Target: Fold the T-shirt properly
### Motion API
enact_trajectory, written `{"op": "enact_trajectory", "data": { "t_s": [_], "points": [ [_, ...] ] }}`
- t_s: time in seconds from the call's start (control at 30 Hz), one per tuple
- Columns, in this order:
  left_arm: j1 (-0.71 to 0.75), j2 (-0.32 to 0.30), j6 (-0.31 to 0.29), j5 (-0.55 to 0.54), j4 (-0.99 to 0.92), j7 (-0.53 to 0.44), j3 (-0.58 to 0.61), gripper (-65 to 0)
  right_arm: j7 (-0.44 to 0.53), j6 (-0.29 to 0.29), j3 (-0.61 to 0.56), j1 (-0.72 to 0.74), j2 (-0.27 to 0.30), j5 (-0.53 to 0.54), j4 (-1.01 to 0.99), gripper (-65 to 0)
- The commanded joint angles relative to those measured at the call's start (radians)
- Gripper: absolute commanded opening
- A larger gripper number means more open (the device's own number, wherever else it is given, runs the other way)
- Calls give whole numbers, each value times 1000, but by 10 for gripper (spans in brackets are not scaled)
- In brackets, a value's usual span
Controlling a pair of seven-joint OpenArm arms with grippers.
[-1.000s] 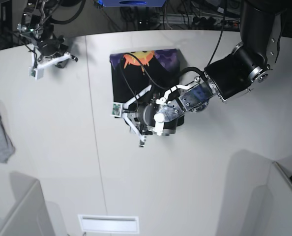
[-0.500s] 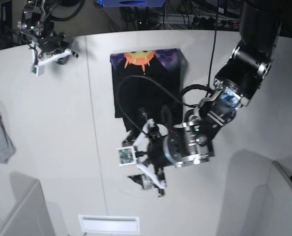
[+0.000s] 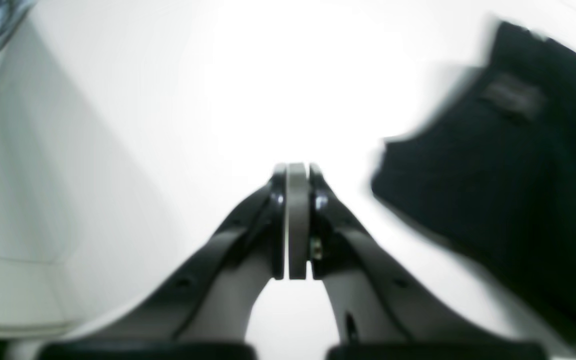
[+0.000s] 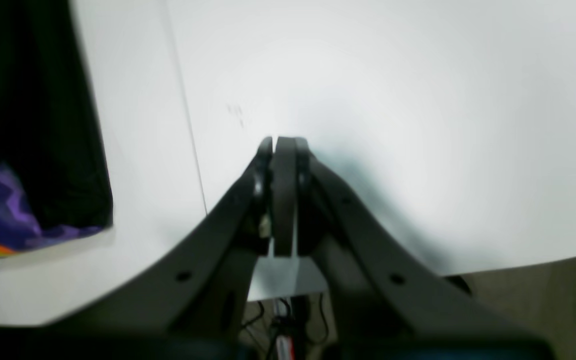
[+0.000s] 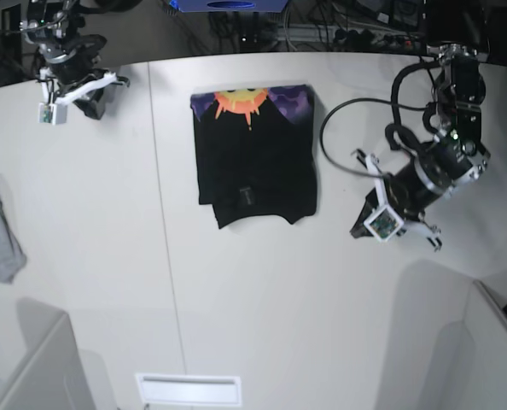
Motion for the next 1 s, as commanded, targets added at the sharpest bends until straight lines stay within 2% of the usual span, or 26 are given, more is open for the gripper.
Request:
{"op": "enact_trajectory", "data": {
  "t_s": [0.0,0.13,0.23,0.5,0.73,0.9,0.97],
  "points": [
    [42,-30,-5,-9,15,-68,-26,-650,34,17,12,-32,5,7,34,-650],
    [291,-91,-5,-8,10,-286,-124,-650,97,20,41,-113,6,7,48,-650],
    [448,-99,-5,-8,10,-369,-190,-650,69,20,64,-156,3,8,48,-650],
    [714,-93,-5,-8,-19,-374,-218,-650,-55,20,64,-265,3,8,44,-650],
    [911,-78,-5,-8,-42,-369,-215,-650,-324,21,62,-307,3,8,18,-650],
    [926,-21,-5,-8,-169,-369,-209,-650,-322,21,2,-288,12,7,-84,-650],
    [926,-4,-5,-6,-232,-369,-207,-650,-321,21,-38,-285,35,7,-130,-650]
  ]
}}
